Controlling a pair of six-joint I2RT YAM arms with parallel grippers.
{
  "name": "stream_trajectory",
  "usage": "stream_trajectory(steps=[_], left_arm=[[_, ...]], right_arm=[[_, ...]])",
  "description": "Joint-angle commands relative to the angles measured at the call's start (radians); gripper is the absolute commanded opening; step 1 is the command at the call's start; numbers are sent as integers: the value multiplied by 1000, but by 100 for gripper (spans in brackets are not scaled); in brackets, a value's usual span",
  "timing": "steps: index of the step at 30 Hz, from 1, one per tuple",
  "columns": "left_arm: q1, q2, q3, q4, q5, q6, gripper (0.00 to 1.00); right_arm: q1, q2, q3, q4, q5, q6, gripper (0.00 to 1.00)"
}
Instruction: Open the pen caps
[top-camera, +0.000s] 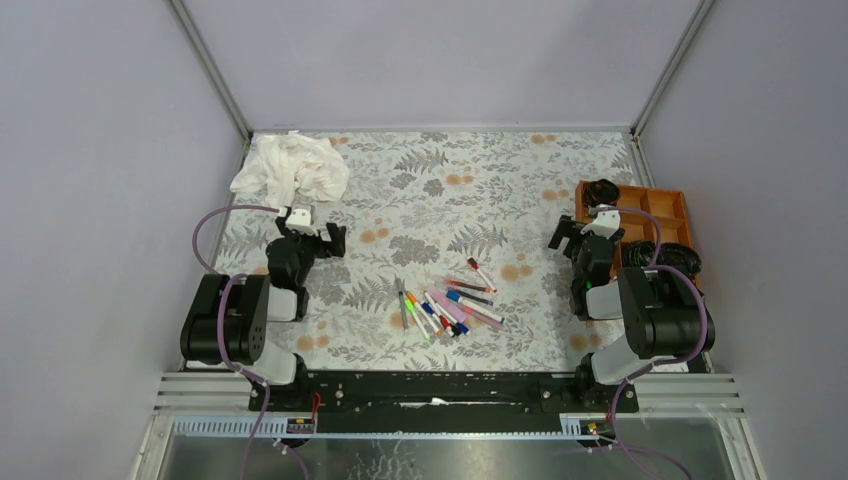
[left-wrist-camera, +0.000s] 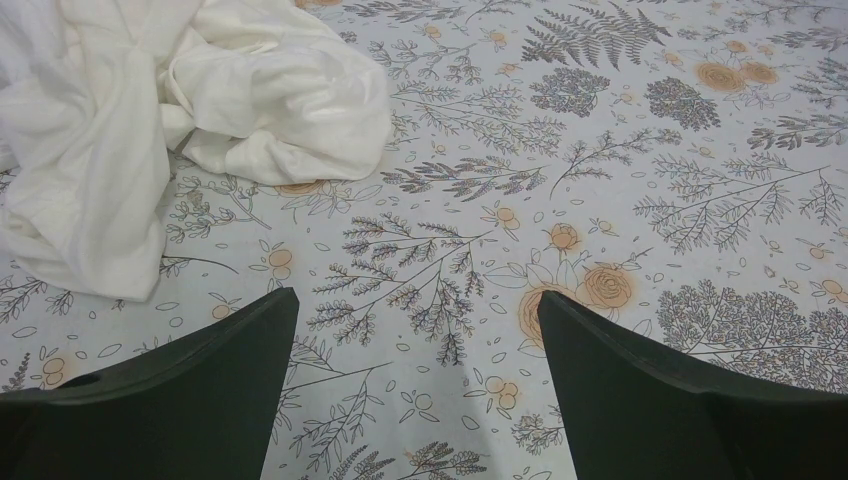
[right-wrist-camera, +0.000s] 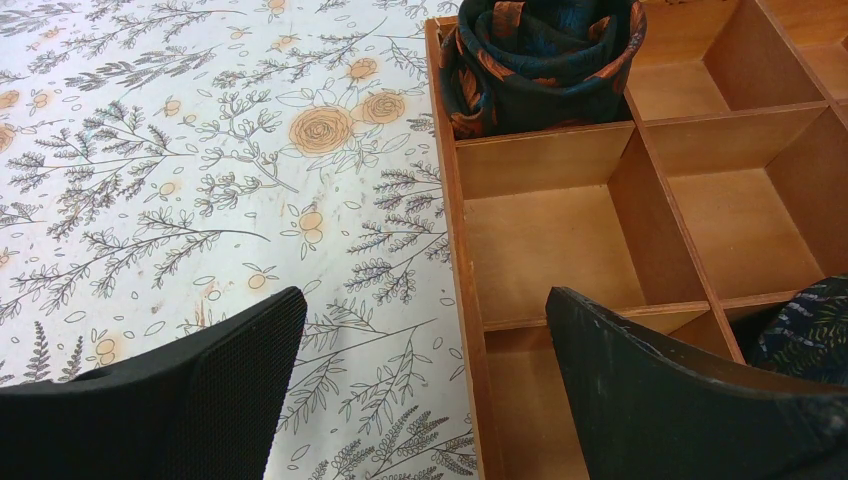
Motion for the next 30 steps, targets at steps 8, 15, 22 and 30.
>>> stream_trajectory(steps=[8, 15, 22, 30], left_arm=[[-3, 1, 6, 18, -23, 21, 99], [31, -74, 156, -305, -47, -18, 99], [63, -53, 583, -980, 54, 87, 98], [156, -75, 803, -1362, 234, 89, 98]], right_arm=[[-1, -7, 4, 4, 17, 8, 100], [-1, -138, 94, -279, -6, -6, 100], [-1, -234, 393, -741, -253, 281, 100], [5, -156, 518, -785, -675, 568, 100]])
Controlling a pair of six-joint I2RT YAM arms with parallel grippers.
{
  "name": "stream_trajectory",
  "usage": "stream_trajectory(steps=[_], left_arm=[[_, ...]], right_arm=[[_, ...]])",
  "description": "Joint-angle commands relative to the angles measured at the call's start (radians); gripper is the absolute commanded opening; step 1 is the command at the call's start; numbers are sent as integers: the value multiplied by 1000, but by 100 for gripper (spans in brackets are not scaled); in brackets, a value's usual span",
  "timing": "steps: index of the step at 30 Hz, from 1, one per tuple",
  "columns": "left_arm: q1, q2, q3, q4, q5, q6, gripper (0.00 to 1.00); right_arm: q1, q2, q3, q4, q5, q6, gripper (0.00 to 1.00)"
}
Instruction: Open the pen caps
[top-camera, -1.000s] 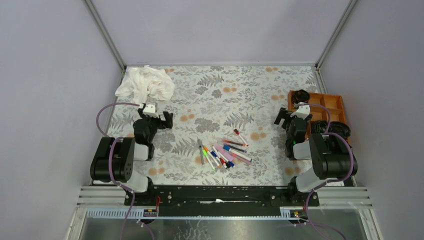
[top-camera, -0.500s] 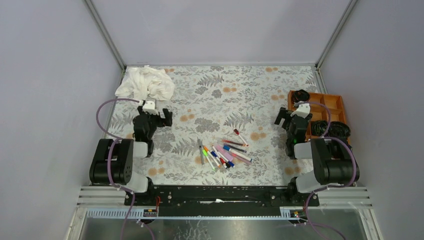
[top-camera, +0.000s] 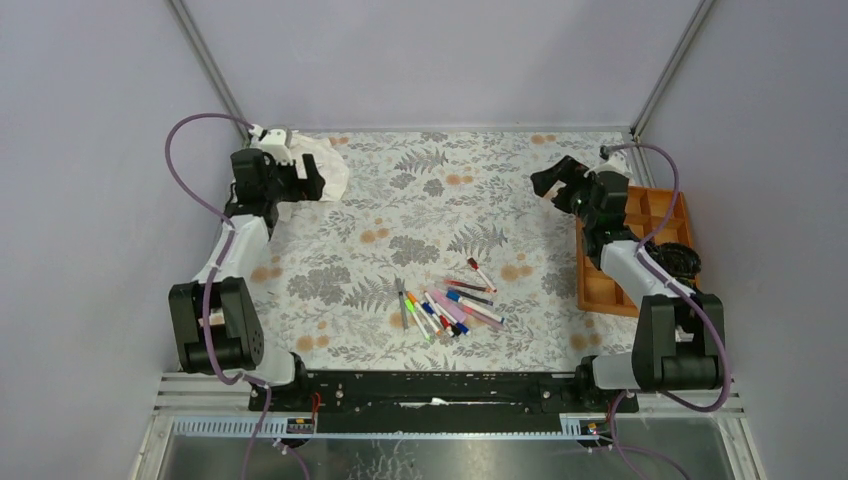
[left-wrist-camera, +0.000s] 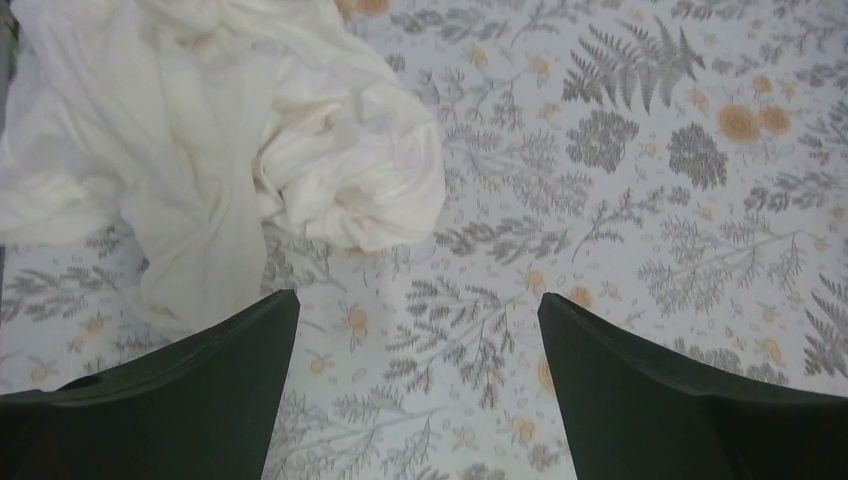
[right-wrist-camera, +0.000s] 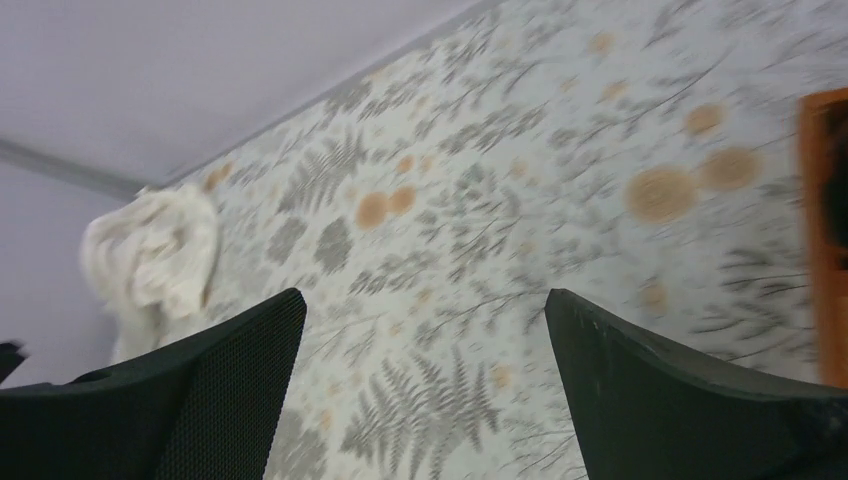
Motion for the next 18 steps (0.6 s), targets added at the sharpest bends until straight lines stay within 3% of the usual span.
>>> stream_trajectory(steps=[1, 5, 7, 8, 10, 13, 18], left_arm=[[34, -36, 71, -314, 111, 41, 99], [35, -68, 87, -387, 126, 62, 99], [35, -75, 95, -423, 132, 72, 99], [35, -76, 99, -441, 133, 75, 98], [35, -80, 104, -471, 132, 83, 98], [35, -85, 106, -506, 133, 108, 99], [35, -105, 94, -526, 148, 138, 99]], right_arm=[[22, 47, 51, -81, -311, 119, 100], [218, 42, 231, -495, -8, -93, 100], [249, -21, 213, -443, 15, -49, 100], [248, -53, 187, -416, 96, 79, 100], [211, -98, 162, -436, 58, 170, 100], [210, -73, 190, -498, -68, 72, 100], [475, -35, 290, -729, 147, -87, 100]])
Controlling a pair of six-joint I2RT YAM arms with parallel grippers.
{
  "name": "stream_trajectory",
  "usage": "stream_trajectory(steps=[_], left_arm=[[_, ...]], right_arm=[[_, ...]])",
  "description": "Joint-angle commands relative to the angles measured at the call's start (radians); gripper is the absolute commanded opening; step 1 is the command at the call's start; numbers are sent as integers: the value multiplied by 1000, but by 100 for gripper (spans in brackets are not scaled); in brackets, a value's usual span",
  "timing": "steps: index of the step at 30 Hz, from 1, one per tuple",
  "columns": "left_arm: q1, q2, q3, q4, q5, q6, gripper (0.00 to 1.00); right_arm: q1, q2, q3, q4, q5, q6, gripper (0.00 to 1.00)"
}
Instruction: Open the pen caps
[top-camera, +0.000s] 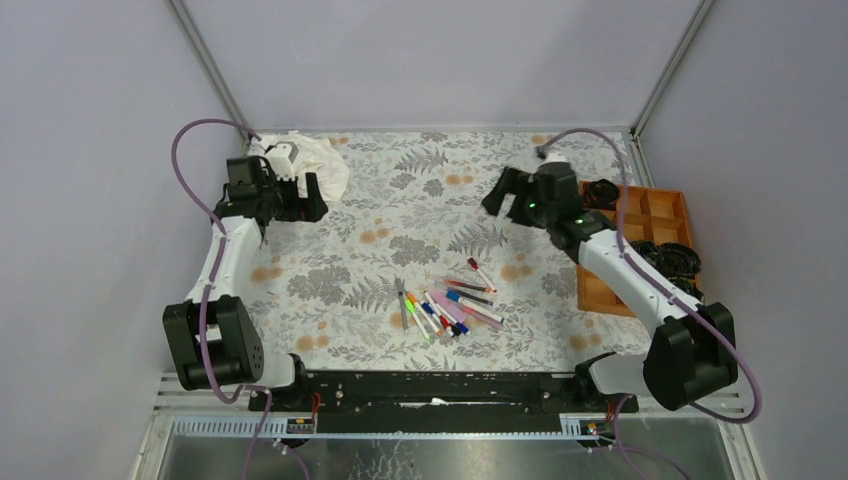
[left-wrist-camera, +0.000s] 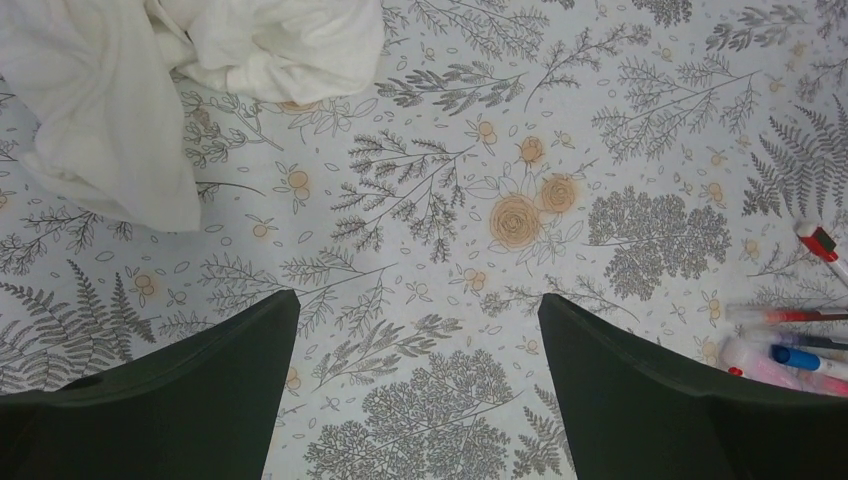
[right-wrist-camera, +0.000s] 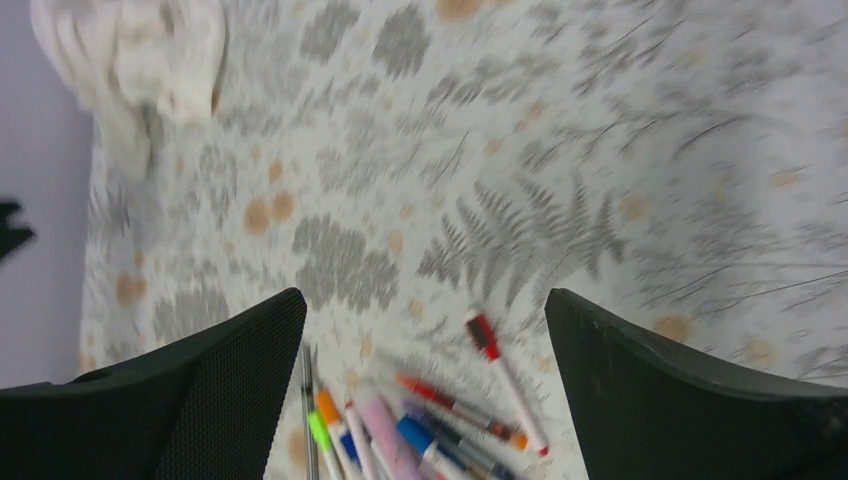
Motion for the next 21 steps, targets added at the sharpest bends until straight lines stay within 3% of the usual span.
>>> stream_trajectory(steps=[1, 4, 10, 15, 21], left_arm=[[2, -35, 11, -62, 37, 54, 99], [2, -39, 7, -77, 35, 68, 99], [1, -44, 0, -112, 42, 103, 99], [0, -57, -4, -122, 65, 107, 99], [-3, -64, -9, -136, 95, 116, 99]], right_arm=[[239, -6, 35, -199, 140, -128, 100], [362, -47, -34, -229, 153, -123, 99], [595, -70, -156, -272, 273, -57, 74], [646, -66, -202, -281, 313, -18, 55], [658, -52, -244, -275, 339, -12, 48]])
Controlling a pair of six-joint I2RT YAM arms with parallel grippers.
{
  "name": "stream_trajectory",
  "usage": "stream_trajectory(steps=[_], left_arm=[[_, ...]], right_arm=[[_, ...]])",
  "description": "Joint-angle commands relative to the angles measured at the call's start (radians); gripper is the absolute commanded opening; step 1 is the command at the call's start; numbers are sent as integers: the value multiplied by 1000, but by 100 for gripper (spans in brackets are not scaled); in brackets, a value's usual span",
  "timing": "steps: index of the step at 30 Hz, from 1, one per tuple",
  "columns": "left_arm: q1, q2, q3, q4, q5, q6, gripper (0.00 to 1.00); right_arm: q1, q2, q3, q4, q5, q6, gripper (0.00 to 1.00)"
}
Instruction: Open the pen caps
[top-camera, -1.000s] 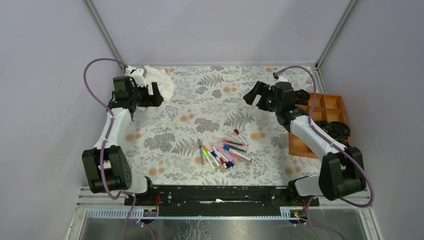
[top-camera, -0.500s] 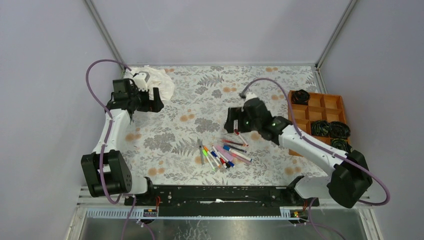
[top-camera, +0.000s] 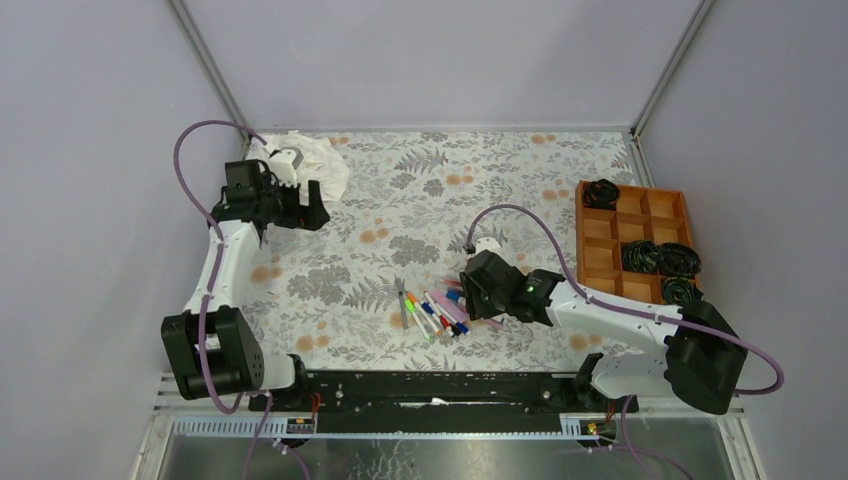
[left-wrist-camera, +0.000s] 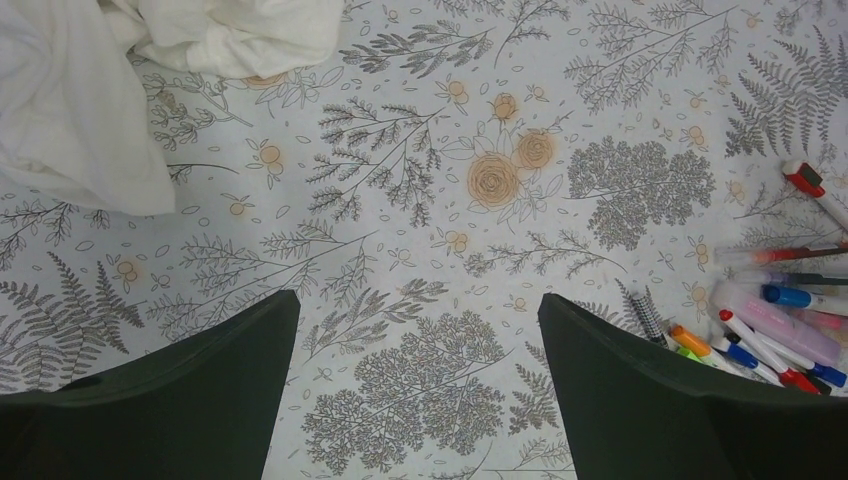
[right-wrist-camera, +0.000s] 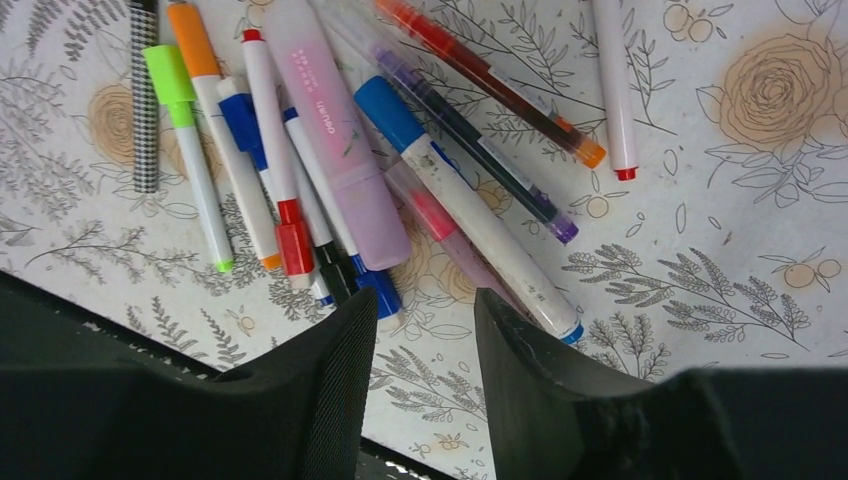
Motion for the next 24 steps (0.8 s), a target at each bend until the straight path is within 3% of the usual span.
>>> stream_trajectory(steps=[1, 15, 24], left_arm=[[-5, -21, -8, -32, 50, 28, 99], [-57, -11, 19, -83, 67, 52, 99], [-65, -20, 15, -87, 78, 64, 99]], right_arm=[[10, 3, -26, 9, 58, 20, 48], [8, 241, 85, 99, 141, -91, 46], [-66, 240, 71, 127, 76, -107, 41]])
